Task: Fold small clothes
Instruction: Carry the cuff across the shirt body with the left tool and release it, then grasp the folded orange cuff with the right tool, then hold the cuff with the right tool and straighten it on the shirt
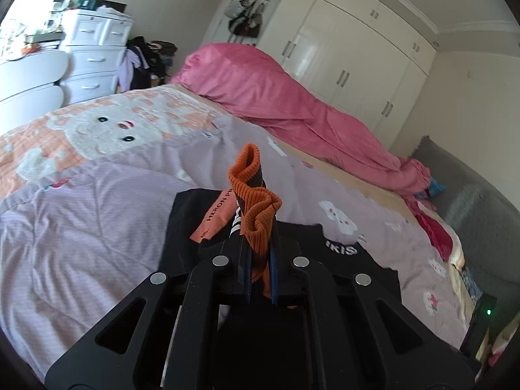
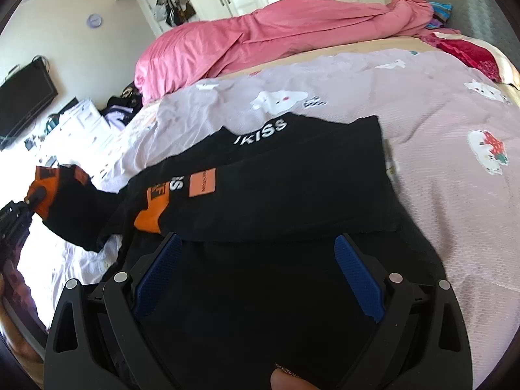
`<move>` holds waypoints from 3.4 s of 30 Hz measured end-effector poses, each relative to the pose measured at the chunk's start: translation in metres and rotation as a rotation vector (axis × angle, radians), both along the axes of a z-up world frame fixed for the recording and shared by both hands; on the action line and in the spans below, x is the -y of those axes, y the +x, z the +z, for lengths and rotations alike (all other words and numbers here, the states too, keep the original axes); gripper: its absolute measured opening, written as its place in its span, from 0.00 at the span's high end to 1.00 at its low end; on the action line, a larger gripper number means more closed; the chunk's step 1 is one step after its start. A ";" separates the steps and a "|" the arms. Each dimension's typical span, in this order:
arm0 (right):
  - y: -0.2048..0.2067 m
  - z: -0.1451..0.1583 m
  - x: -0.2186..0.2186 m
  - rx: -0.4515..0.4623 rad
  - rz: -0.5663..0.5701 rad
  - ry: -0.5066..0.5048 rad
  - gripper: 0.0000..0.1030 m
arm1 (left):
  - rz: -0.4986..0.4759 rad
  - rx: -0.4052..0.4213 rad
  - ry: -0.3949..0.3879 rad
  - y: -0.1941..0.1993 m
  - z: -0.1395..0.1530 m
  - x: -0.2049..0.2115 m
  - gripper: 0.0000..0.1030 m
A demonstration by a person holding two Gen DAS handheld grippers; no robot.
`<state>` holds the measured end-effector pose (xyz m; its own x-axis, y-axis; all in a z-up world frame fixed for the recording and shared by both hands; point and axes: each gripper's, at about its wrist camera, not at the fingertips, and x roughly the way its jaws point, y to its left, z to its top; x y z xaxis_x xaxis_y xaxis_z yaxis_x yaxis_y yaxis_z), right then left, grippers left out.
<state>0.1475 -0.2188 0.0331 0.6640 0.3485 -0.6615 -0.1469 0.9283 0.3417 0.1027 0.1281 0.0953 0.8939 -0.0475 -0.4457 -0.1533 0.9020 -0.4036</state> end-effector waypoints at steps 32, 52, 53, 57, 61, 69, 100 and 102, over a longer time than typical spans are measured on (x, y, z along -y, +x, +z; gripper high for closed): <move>0.008 -0.012 0.012 -0.055 -0.020 0.036 0.08 | -0.278 -0.263 0.101 0.023 -0.064 0.087 0.71; 0.013 -0.049 -0.106 -0.127 0.232 0.043 0.21 | -0.030 -0.258 0.169 -0.002 -0.059 0.018 0.26; 0.015 -0.051 -0.108 -0.129 0.235 0.046 0.24 | -0.026 -0.260 0.176 -0.002 -0.059 0.017 0.25; 0.020 -0.057 -0.114 -0.134 0.225 0.069 0.31 | -0.023 -0.267 0.165 -0.003 -0.063 0.011 0.20; 0.023 -0.058 -0.119 -0.127 0.225 0.092 0.41 | -0.013 -0.271 0.151 -0.004 -0.065 0.004 0.17; 0.021 -0.046 -0.138 -0.063 0.266 0.041 0.92 | 0.024 -0.273 0.156 -0.008 -0.064 -0.008 0.15; 0.063 0.027 0.008 0.158 0.063 -0.128 0.95 | -0.004 -0.280 0.190 0.000 -0.065 0.012 0.14; 0.062 0.018 0.011 0.151 0.058 -0.133 0.95 | -0.019 -0.277 0.201 0.005 -0.062 0.019 0.14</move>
<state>0.2095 -0.2297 0.0511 0.7404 0.3054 -0.5987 -0.2417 0.9522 0.1868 0.1074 0.1090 0.0332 0.7372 0.0503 -0.6738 -0.2143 0.9631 -0.1626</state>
